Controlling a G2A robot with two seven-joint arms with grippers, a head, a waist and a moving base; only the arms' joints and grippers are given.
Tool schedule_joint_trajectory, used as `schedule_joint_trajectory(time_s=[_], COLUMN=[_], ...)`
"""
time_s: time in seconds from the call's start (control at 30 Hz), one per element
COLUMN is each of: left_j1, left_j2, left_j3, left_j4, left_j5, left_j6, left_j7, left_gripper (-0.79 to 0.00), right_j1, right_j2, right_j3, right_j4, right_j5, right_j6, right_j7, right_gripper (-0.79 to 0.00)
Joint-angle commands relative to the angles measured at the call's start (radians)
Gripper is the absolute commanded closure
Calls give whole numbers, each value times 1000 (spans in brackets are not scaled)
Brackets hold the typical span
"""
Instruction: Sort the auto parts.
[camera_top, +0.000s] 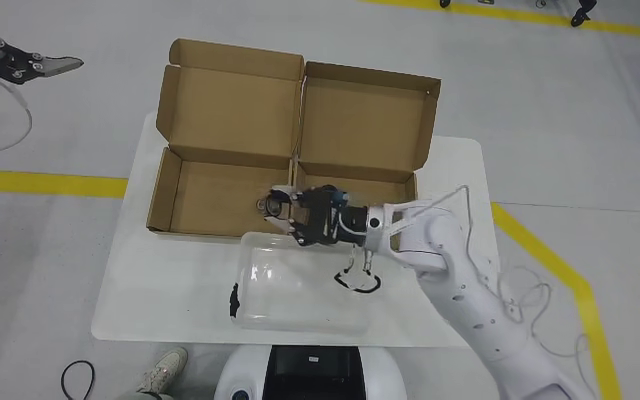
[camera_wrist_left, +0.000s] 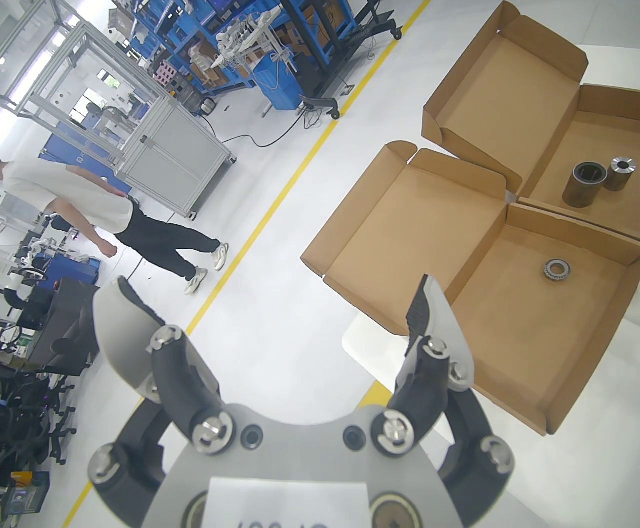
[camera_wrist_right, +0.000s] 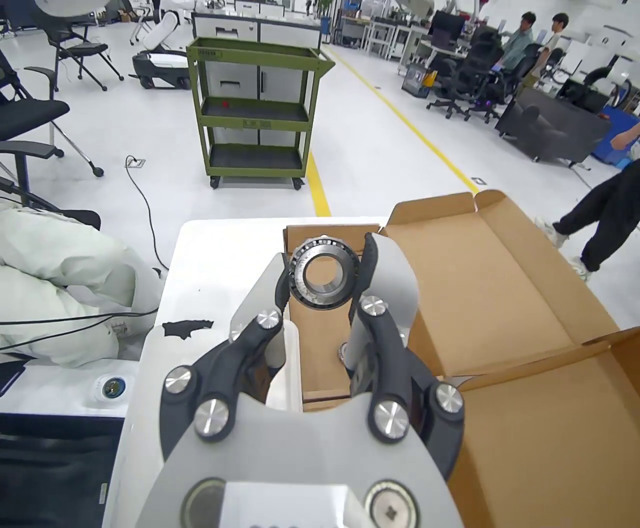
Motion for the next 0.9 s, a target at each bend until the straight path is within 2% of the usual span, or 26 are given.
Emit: schedule_joint_trajectory(time_s=[0.0,0.37,0.87], left_j1=[0,0,0], left_j2=[0,0,0], left_j3=[0,0,0], left_j4=[0,0,0], left_j5=[0,0,0], left_j6=[0,0,0], left_j7=[0,0,0], left_gripper=[-785,-785,-785], right_j1=[11,146,407], right_j2=[-5,-61,-226], right_j3=[-21,-174,-400], right_j4=[39,266,632], right_j5=[-7,-6,134], right_j6=[11,118,235], right_j7=[4,77,200], right_gripper=[0,0,0])
